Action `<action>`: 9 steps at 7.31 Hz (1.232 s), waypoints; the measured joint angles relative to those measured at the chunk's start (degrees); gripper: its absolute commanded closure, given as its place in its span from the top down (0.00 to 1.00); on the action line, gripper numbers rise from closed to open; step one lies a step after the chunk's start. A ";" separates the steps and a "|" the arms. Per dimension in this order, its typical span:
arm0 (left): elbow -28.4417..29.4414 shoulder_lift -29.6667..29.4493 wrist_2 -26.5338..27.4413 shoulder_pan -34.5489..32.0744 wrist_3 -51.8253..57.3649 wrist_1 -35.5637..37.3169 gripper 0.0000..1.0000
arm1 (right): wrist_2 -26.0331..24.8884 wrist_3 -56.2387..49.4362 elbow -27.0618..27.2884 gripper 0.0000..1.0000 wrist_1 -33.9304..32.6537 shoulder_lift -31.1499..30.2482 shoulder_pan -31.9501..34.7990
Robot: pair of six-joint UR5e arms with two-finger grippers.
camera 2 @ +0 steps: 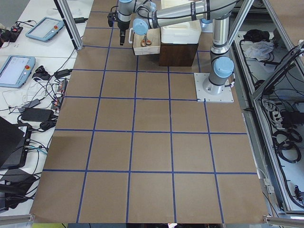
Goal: Put scissors in drawer and close it
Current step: 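Move the left gripper over the drawer's far edge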
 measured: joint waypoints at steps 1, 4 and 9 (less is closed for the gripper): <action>3.26 -3.50 0.10 -2.14 -2.82 0.49 1.00 | 0.05 -0.33 0.03 1.00 0.07 -0.21 0.06; 11.00 -12.01 0.26 -7.05 -9.75 1.03 1.00 | -0.04 -0.05 0.40 1.00 0.16 -0.27 0.12; 14.19 -18.33 1.16 -10.44 -7.45 -1.56 1.00 | -0.37 0.45 1.00 1.00 0.17 -0.34 0.07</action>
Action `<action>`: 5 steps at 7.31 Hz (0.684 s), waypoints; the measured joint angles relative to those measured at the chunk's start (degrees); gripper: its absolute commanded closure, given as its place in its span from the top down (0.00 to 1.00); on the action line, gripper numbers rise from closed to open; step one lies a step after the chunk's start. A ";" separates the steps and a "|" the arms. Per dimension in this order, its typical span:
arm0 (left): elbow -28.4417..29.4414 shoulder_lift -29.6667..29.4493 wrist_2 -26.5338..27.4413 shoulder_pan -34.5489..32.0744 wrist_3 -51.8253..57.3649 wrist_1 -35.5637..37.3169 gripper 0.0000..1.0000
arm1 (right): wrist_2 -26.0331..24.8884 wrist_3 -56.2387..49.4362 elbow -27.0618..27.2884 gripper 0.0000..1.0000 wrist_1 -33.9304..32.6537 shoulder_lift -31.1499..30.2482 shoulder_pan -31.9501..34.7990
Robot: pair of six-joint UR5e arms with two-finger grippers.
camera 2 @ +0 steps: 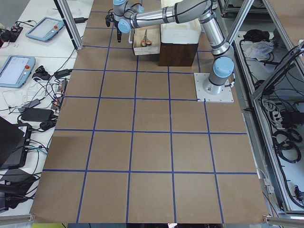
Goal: Put scissors in drawer and close it
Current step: 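Move the left gripper over the drawer's far edge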
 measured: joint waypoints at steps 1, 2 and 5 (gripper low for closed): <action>0.76 -0.57 0.05 -0.16 1.40 -2.02 1.00 | 0.00 0.02 0.02 1.00 -0.02 0.04 0.01; 1.36 -1.01 0.06 -0.28 2.27 -4.15 1.00 | -0.05 0.03 0.03 1.00 -0.06 0.11 0.01; 2.38 -1.88 1.17 -0.92 2.82 -9.09 1.00 | -0.14 0.03 0.04 1.00 -0.09 0.14 -0.01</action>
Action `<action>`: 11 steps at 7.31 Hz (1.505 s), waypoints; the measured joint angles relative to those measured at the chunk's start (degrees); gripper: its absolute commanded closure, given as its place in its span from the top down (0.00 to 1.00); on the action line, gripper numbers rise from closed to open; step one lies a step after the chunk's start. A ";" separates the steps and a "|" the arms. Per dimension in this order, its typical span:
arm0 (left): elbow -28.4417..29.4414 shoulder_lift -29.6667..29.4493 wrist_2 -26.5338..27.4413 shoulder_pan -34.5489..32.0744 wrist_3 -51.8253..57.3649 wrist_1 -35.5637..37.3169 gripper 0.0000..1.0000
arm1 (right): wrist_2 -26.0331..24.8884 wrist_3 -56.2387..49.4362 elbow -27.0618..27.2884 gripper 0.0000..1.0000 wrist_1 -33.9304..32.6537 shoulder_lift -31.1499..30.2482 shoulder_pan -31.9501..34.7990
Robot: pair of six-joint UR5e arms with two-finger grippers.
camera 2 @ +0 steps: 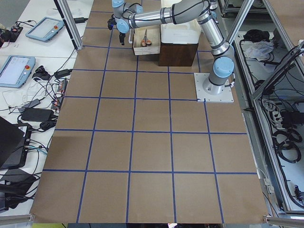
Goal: Put scissors in drawer and close it
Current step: 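Move the left gripper over the drawer's far edge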
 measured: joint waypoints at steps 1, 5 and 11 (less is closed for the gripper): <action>0.50 -0.35 0.83 -0.32 -0.28 -0.82 1.00 | 0.00 0.00 0.00 1.00 0.00 -0.03 0.00; 0.38 -0.97 2.45 -1.86 -3.47 -1.73 1.00 | -0.11 0.00 0.00 1.00 0.03 -0.11 0.00; 0.09 0.29 2.00 -2.55 -3.64 -5.78 1.00 | -0.20 -0.01 0.00 1.00 0.01 -0.29 0.00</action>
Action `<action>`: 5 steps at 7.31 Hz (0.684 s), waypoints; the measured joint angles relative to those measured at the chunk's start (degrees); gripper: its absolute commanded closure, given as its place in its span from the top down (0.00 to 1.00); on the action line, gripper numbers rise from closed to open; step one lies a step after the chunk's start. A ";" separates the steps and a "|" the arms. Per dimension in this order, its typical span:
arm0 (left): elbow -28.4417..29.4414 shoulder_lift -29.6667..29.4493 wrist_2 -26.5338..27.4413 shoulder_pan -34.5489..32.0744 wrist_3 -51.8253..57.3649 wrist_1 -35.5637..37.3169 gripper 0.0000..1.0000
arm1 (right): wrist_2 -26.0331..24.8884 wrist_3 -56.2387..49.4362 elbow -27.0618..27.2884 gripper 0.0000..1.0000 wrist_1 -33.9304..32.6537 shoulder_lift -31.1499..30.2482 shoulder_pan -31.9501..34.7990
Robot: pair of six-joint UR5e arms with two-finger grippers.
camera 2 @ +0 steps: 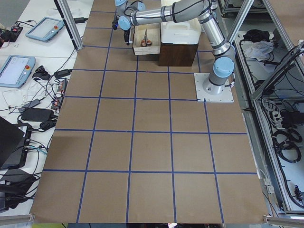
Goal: Put scissors in drawer and close it
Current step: 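Move the left gripper over the drawer's far edge, then push the drawer closed toward the tray with the left gripper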
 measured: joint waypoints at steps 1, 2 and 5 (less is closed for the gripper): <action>-0.04 0.20 -0.22 -0.16 -0.02 -0.26 1.00 | -0.04 -0.14 0.00 1.00 -0.01 0.02 0.00; -0.13 0.48 -0.59 -0.29 -0.03 -0.41 1.00 | -0.08 -0.42 0.00 1.00 -0.01 0.04 0.00; -0.68 1.87 -1.09 -0.37 -0.03 -0.96 1.00 | -0.16 -0.83 0.00 1.00 -0.01 0.05 0.00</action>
